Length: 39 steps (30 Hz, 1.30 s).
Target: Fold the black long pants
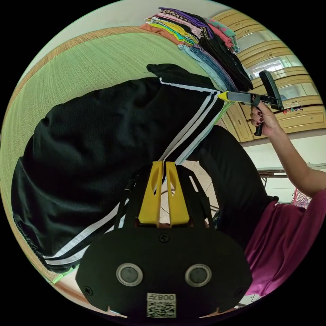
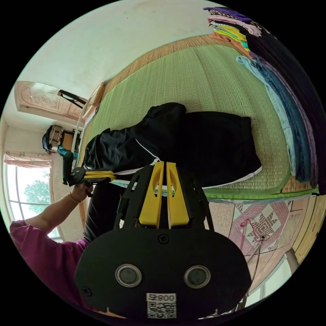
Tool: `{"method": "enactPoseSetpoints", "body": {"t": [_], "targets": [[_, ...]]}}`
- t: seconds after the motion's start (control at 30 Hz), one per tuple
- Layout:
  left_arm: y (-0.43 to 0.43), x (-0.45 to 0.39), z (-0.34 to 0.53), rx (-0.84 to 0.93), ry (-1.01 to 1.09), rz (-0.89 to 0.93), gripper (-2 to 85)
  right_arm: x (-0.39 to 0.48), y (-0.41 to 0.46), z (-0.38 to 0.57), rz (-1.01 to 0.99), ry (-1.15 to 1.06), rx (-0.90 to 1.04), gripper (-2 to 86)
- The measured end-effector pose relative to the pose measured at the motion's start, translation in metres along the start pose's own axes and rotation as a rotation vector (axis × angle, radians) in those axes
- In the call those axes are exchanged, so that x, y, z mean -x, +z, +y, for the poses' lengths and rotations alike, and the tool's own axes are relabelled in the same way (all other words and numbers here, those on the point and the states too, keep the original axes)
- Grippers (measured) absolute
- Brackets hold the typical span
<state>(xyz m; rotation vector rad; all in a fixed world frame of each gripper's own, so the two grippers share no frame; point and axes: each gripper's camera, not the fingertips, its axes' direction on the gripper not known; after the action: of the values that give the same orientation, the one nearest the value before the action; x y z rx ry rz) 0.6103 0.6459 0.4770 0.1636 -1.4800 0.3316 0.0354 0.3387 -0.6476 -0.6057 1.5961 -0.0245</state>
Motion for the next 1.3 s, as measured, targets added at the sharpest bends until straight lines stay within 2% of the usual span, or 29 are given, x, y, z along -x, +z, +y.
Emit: {"method": "enactPoseSetpoints", "body": {"t": [0.33,0.5,0.87,1.0,1.17,1.3], "targets": [[-0.021,-0.029,-0.022,0.048,-0.013,-0.022,2.2,-0.041,0.009,0.068,-0.1,-0.015,-0.056,0.7],[-0.031,-0.034,-0.029,0.049,-0.027,-0.007,2.8,-0.061,0.03,0.095,-0.085,0.006,-0.015,0.7],[-0.08,-0.069,-0.059,-0.057,0.033,-0.077,3.6,-0.101,0.055,0.149,-0.24,0.09,-0.056,0.7],[-0.085,-0.068,-0.072,0.004,0.051,-0.091,3.8,-0.102,0.056,0.161,-0.26,0.091,-0.061,0.9],[-0.084,-0.053,-0.096,-0.025,0.018,0.017,4.8,-0.097,0.057,0.179,-0.28,0.097,-0.084,1.2],[-0.069,-0.022,-0.132,-0.081,-0.125,0.183,6.3,-0.09,0.051,0.19,-0.269,0.093,-0.113,1.5]]}}
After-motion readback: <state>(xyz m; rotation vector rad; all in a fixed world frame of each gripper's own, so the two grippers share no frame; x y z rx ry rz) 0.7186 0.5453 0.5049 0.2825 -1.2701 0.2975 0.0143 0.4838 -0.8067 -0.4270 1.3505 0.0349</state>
